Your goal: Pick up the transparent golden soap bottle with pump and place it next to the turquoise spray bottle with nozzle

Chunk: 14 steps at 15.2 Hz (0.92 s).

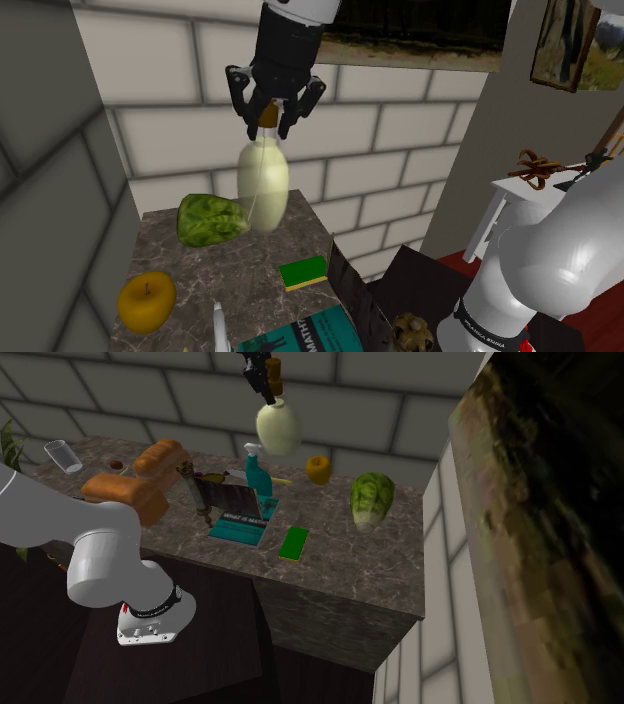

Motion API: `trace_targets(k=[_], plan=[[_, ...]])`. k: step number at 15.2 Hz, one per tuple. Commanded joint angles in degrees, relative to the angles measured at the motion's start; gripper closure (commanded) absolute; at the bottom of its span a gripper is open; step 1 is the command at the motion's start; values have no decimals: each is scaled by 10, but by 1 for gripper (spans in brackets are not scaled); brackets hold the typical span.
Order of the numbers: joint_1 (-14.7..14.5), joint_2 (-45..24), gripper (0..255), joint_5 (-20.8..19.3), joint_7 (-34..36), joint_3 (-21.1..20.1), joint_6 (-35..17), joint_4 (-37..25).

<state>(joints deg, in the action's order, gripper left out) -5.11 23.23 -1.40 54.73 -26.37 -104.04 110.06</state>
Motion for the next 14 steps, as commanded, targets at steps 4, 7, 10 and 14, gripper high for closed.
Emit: trace_targets(k=[4,7,10,14], plan=[[-3,9,255,3,3,0,-41,49],[-5,13,255,4,5,-1,-63,75],[-6,16,255,5,8,-3,-85,100],[-7,18,255,6,12,-6,-116,132]])
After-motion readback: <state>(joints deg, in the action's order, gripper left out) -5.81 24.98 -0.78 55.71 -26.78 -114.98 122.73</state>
